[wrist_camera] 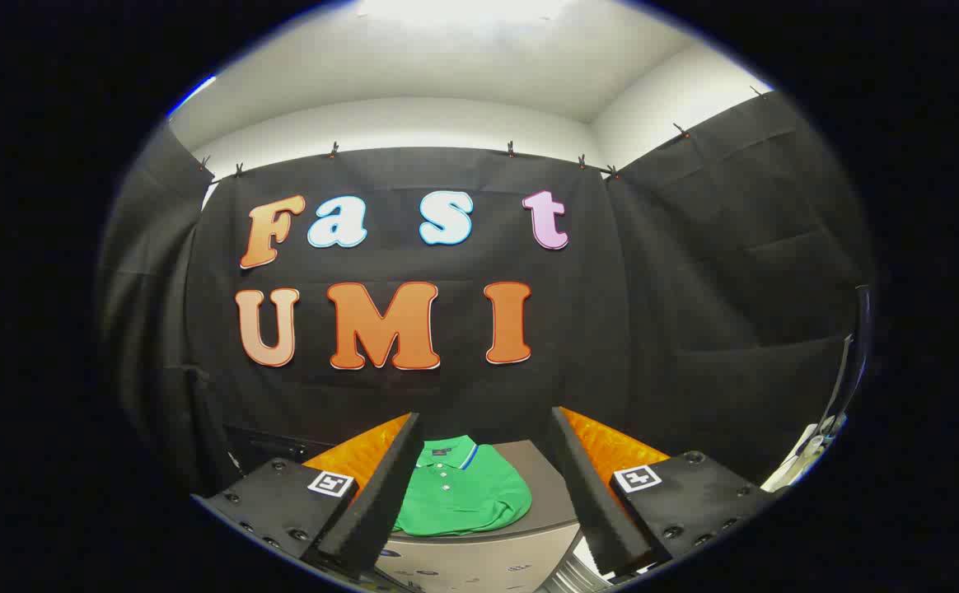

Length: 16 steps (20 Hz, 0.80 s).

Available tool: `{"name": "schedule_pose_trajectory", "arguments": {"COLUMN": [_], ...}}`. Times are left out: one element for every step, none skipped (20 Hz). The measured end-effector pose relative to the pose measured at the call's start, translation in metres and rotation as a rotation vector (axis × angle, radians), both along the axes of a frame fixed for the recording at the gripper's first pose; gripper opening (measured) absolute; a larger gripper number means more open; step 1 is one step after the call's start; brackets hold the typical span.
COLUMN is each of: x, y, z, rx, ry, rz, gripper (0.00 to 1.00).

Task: Put the clothes into the washing machine and then close the washing machine lid.

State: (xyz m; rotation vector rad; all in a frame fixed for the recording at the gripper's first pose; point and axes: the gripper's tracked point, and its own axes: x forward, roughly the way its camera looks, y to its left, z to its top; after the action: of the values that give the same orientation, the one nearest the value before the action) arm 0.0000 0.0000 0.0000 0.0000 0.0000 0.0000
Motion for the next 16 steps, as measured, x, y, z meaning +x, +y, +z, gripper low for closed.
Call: {"name": "schedule_pose_trajectory", "arguments": {"x": [0.001, 0.001, 0.002, 0.003, 0.005, 0.008, 0.011, 0.014, 0.016, 0.018, 0.02, 0.02, 0.022, 0.023, 0.024, 0.025], "y": [-0.001, -0.001, 0.0, 0.0, -0.002, -0.001, 0.002, 0.004, 0.008, 0.01, 0.009, 0.007, 0.005, 0.003, 0.002, 0.001], "z": [-0.001, -0.005, -0.009, -0.014, -0.015, -0.016, -0.016, -0.015, -0.013, -0.012, -0.01, -0.01, -0.007, -0.007, -0.006, -0.005], "rx": [0.005, 0.012, 0.013, 0.005, -0.007, -0.019, -0.024, -0.024, -0.02, -0.015, -0.011, -0.009, -0.006, -0.002, 0.003, 0.009], "ry": [-0.003, 0.0, 0.008, 0.014, 0.017, 0.019, 0.018, 0.015, 0.009, 0.007, 0.008, 0.005, 0.005, 0.006, 0.007, 0.006], "rz": [-0.004, -0.006, -0.006, -0.004, -0.008, -0.006, -0.004, 0.007, 0.019, 0.024, 0.027, 0.025, 0.022, 0.022, 0.019, 0.018], "gripper": [0.99, 0.99, 0.99, 0.99, 0.99, 0.99, 0.99, 0.99, 0.99, 0.99, 0.99, 0.99, 0.99, 0.99, 0.99, 0.99]}}
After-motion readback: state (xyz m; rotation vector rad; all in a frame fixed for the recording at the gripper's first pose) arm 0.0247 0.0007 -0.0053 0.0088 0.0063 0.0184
